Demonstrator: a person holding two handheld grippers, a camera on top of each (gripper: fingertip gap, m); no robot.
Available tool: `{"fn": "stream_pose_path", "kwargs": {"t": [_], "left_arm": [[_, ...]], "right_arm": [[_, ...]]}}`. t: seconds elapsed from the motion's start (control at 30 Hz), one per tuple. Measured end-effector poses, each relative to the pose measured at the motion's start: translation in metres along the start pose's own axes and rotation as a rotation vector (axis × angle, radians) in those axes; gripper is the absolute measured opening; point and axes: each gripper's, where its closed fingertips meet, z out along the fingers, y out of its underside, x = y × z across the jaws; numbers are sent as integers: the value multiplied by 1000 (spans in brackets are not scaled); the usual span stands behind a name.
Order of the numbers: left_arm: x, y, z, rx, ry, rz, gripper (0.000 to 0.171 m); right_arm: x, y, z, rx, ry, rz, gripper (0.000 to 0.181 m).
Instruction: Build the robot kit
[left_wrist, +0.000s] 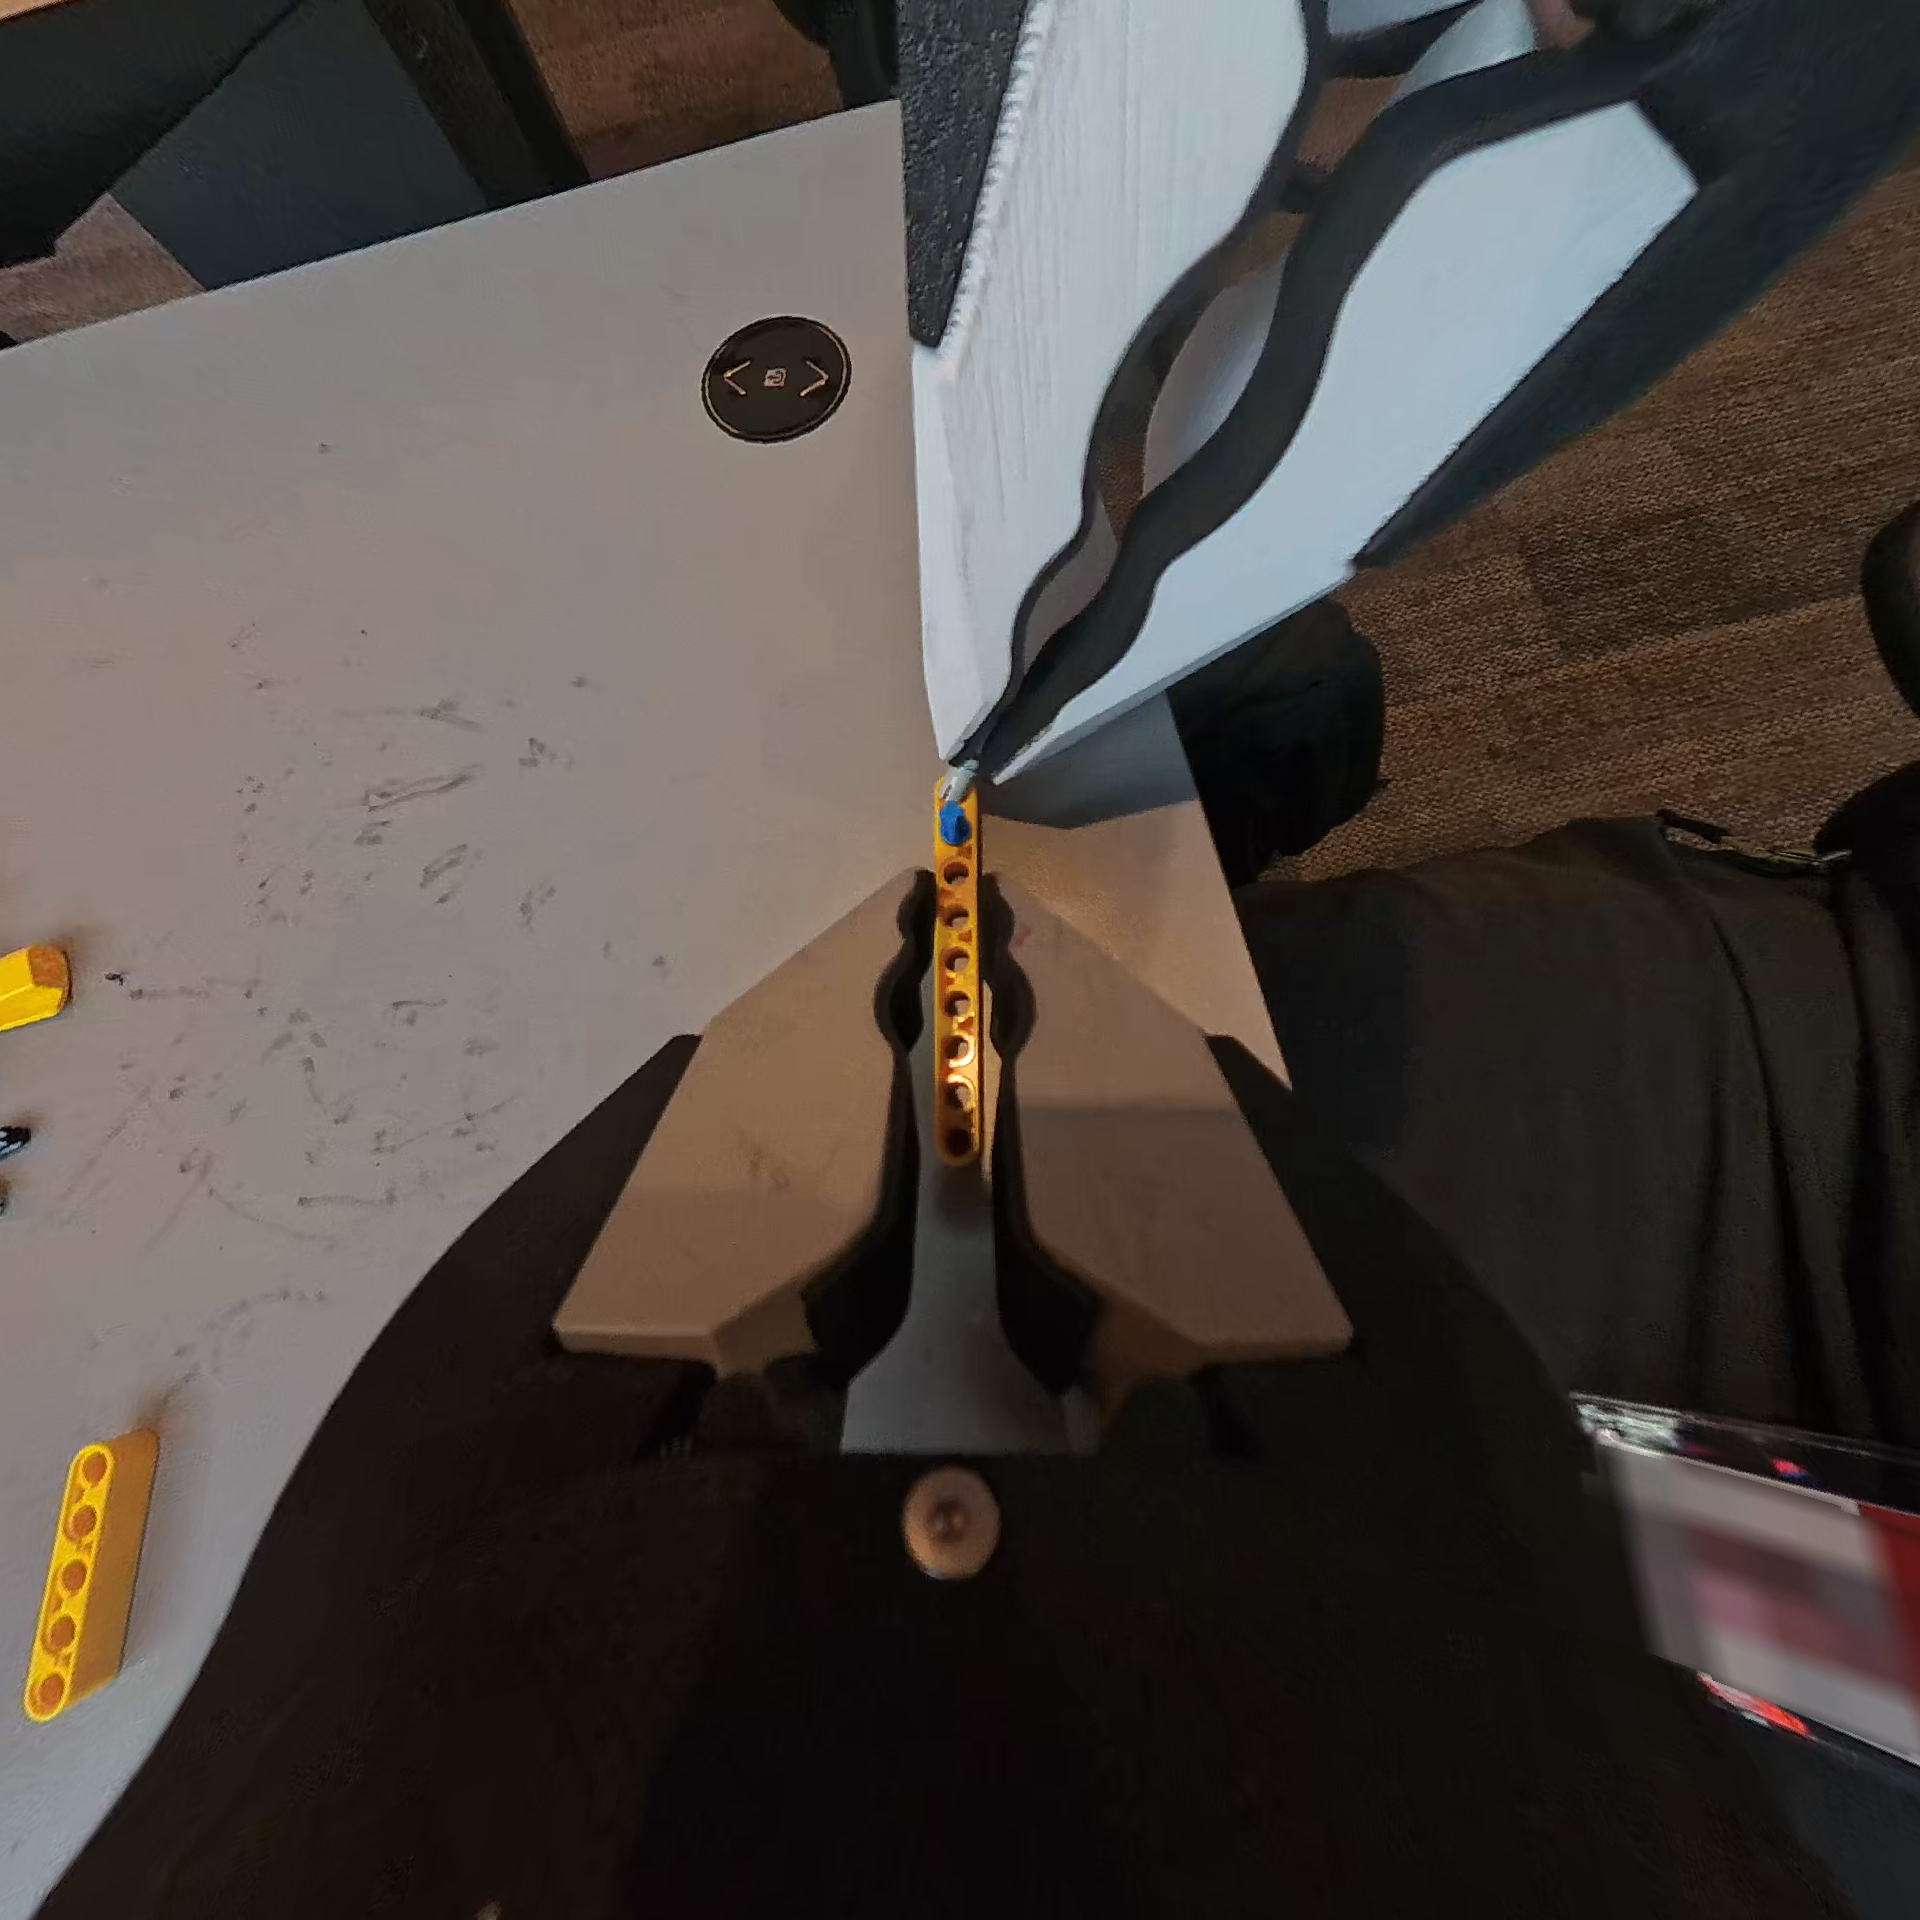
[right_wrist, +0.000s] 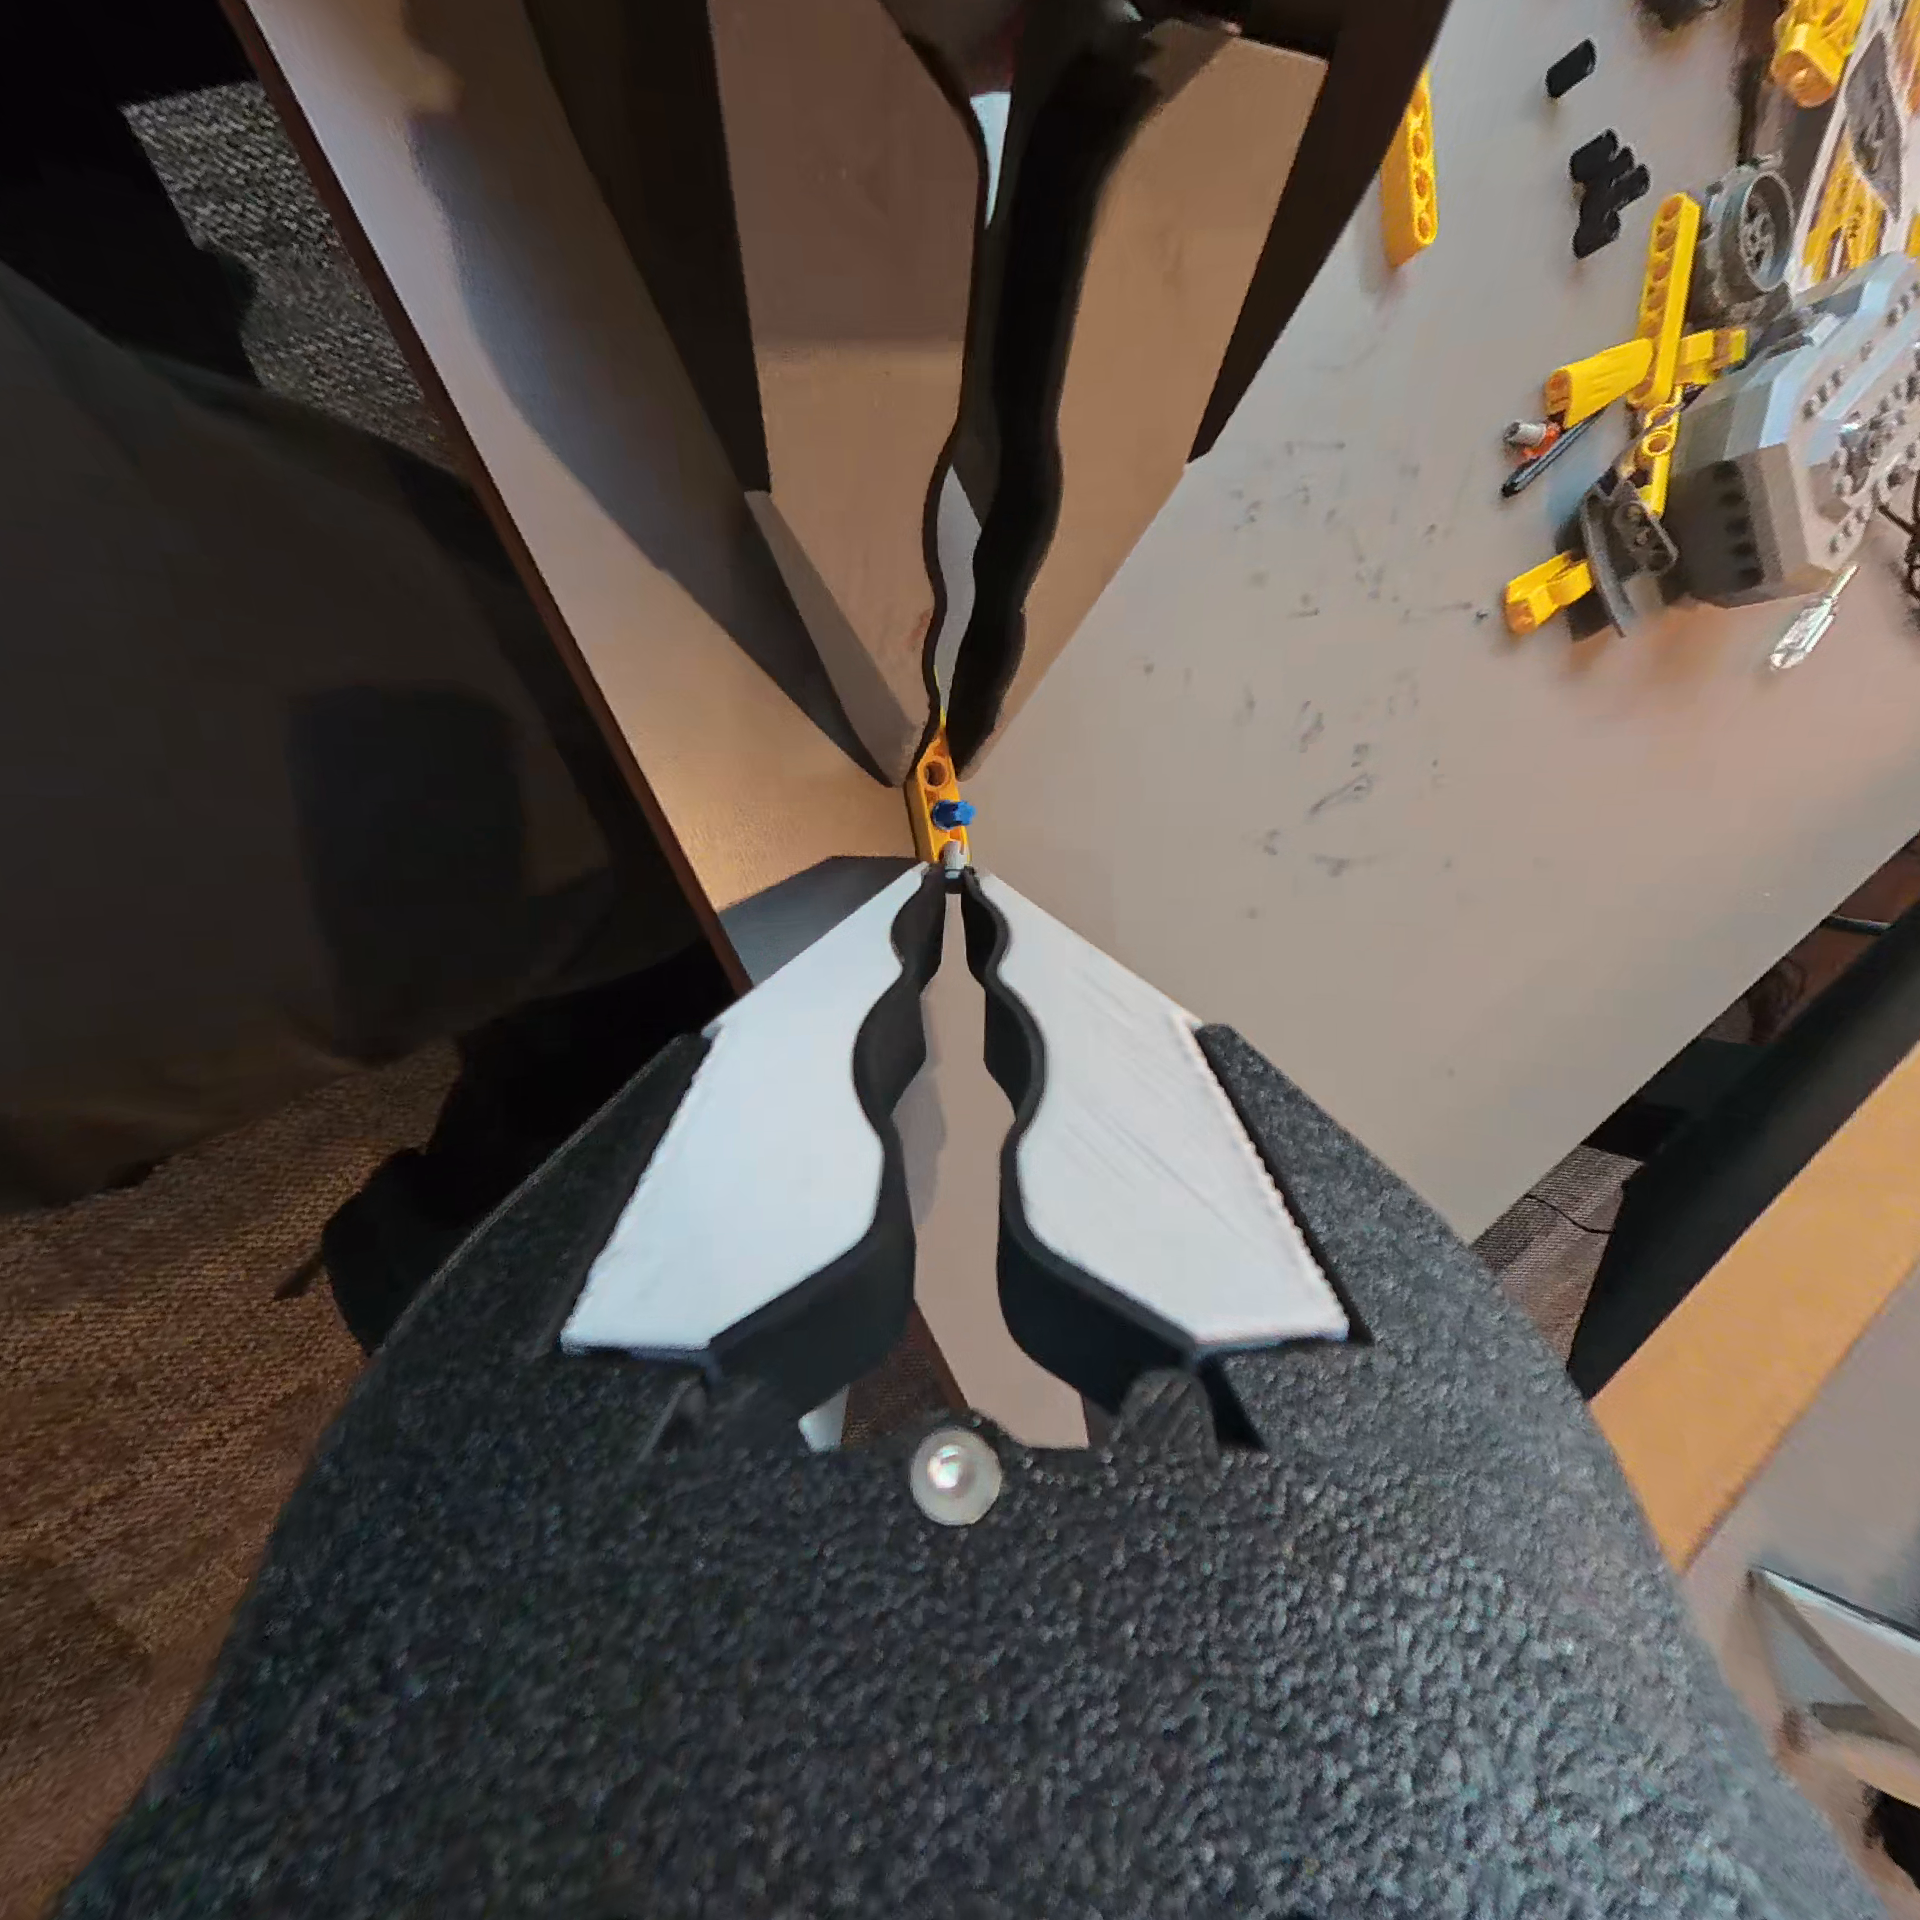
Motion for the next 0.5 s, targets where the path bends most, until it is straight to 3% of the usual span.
{"fn": "stream_pose_path", "kwargs": {"t": [0.17,0.5], "left_arm": [[2,-2,1,3,12,2,3],[3,0,-2,-1,-2,27,4]], "right_arm": [[2,-1,-3,-59,-46,-4,3],[1,-12,-26,197,-143,294,3]]}}
